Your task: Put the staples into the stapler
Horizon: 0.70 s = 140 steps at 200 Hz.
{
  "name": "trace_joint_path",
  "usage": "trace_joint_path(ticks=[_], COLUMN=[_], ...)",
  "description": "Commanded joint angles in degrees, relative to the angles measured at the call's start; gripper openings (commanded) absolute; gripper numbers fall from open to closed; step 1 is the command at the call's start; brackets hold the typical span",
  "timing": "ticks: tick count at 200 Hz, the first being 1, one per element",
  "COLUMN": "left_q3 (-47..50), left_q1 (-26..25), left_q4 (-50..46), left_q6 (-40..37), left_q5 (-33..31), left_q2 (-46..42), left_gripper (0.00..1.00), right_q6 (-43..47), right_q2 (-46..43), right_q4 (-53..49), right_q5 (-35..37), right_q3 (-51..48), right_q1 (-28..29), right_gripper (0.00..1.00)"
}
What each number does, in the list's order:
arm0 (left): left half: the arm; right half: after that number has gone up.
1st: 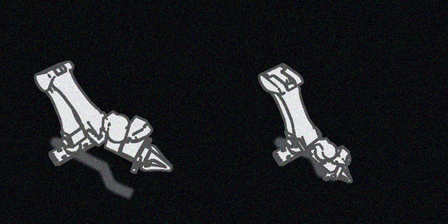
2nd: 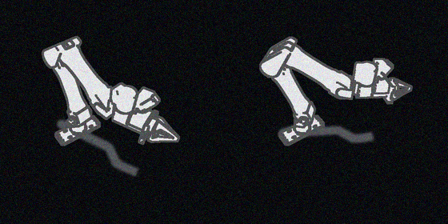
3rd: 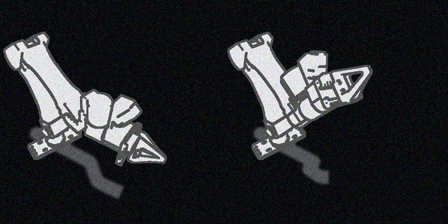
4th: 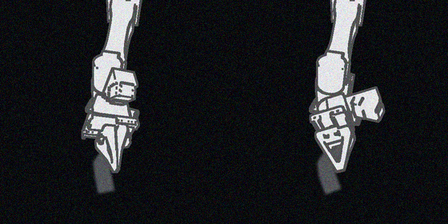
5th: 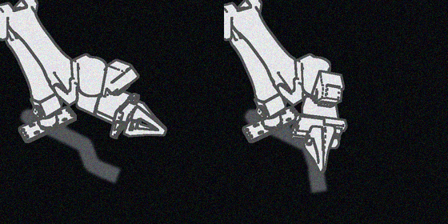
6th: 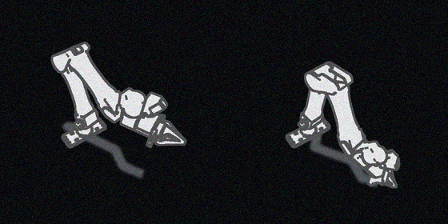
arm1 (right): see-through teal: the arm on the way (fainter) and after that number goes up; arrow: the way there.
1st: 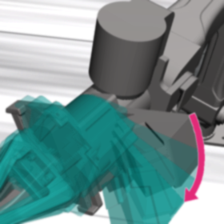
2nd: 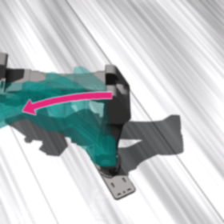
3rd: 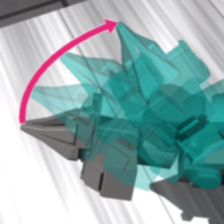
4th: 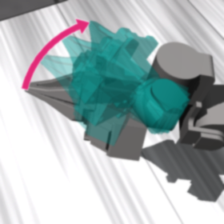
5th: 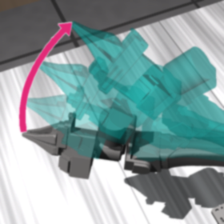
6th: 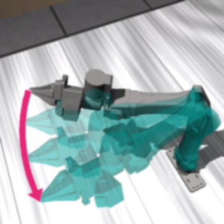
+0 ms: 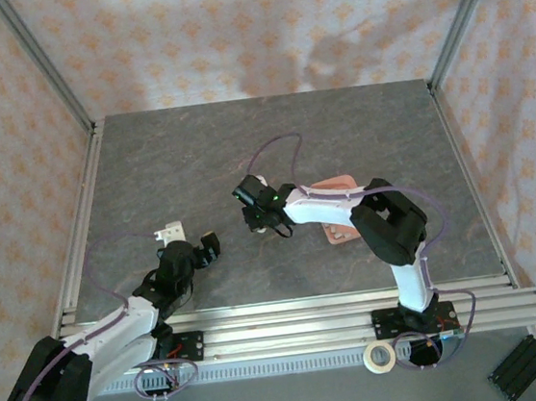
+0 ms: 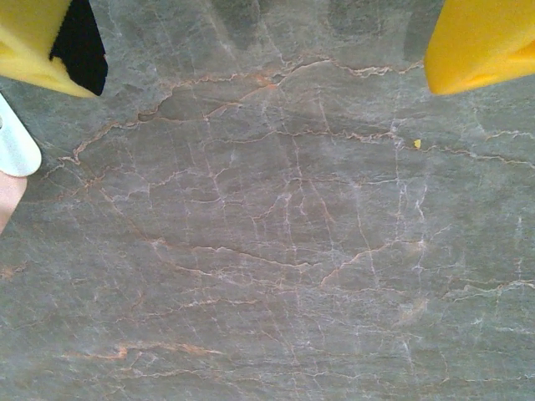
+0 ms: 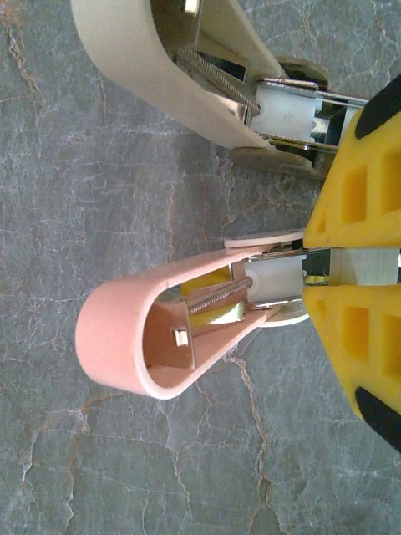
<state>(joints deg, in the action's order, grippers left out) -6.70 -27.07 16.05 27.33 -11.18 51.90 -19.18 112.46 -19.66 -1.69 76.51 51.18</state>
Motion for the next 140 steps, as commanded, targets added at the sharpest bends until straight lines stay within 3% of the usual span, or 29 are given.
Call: trace_joint_path(ticks=[1,140], left_q3=[-1.31,-1.30], left_q1=[-0.12,-0.13], left_q4=[0.82,0.12], left_q6=[-0.54,-0.44], left_q5=[-0.89,-0.68], left_q2=[0.26,-0.47], left_gripper=[0.98,0.98], right_q6=[1.10,1.39], right_q2=[-0.28,-2.49], right_q4=[-0.94,2.20], right_q5=[1.16,2.01], right_q3=[-0.26,-3.30], right_q1=[-0.31,0.59], right_gripper=[0.14,0.14])
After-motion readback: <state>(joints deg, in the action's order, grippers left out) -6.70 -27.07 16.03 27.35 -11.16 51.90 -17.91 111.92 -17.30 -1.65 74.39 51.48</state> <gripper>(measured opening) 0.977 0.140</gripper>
